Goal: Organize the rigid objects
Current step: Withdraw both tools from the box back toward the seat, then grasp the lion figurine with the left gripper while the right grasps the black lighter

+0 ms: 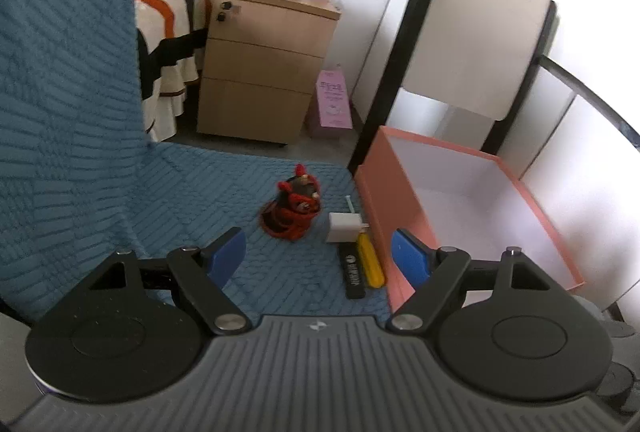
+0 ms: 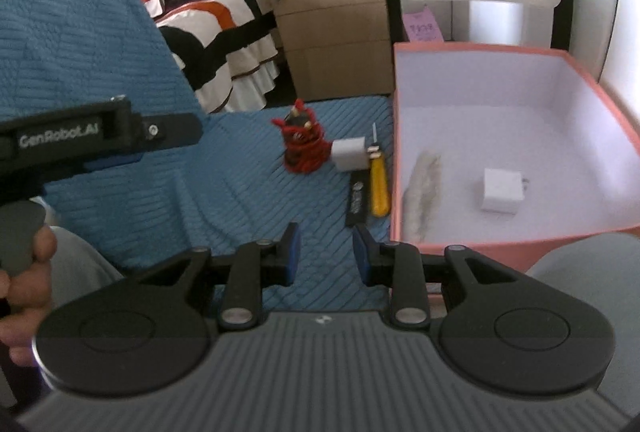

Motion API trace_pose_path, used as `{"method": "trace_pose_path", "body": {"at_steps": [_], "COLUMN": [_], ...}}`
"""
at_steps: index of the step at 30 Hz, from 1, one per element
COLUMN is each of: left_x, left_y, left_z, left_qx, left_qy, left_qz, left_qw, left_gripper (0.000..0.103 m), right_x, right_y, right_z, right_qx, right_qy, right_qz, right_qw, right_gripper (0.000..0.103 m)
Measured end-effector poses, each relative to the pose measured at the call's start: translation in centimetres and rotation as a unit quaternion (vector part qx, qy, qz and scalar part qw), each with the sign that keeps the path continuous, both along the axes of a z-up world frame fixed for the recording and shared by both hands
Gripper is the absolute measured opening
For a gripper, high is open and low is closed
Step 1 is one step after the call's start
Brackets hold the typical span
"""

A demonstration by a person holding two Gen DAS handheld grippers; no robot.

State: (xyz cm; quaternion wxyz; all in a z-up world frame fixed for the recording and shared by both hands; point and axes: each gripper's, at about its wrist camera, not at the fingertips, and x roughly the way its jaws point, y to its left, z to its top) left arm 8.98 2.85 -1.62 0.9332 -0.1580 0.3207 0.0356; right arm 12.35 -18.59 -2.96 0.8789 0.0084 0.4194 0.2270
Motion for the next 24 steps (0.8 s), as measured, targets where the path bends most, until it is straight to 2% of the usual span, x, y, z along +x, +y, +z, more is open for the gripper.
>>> {"method": "trace_pose_path", "body": {"at_steps": [5, 8, 13, 18, 24], "left_x": [0.0, 0.8, 3.9, 7.1, 10.7], "left_y": [1.6, 2.5, 4.5, 5.1, 6.1], "left_z": [-1.5, -2.3, -4.6, -6.6, -8.3], "left_qx": [-0.004, 0.004, -0.012, -0.011, -0.026], "left_qy": [-0.004, -0.021, -0.009, 0.006, 0.012], "left_qz": [0.008, 0.002, -0.019, -0.042, -0.057], "left_qw": [0.9999, 0.9998, 0.9997, 0.999, 0.998], "left_gripper": [0.084, 0.084, 0.083, 0.083, 0.082], "right_x": [-0.4, -0.1, 0.7, 1.8, 3.1], "right_y": [1.2, 1.9, 3.4, 4.9, 7.3], "right_z": [-0.9, -1.8, -3.5, -4.9, -7.4], "right_qx": [-0.025, -0.032, -0.046, -0.055, -0.094], "right_qy": [-0.019, -0.018, -0.03, -0.047, -0.068], "right_qz": [0.005, 0.004, 0.009, 0.008, 0.001], "right_qw": [0.999, 0.999, 0.998, 0.997, 0.993], "right_gripper": [0.032, 0.032, 0.032, 0.032, 0.031]}}
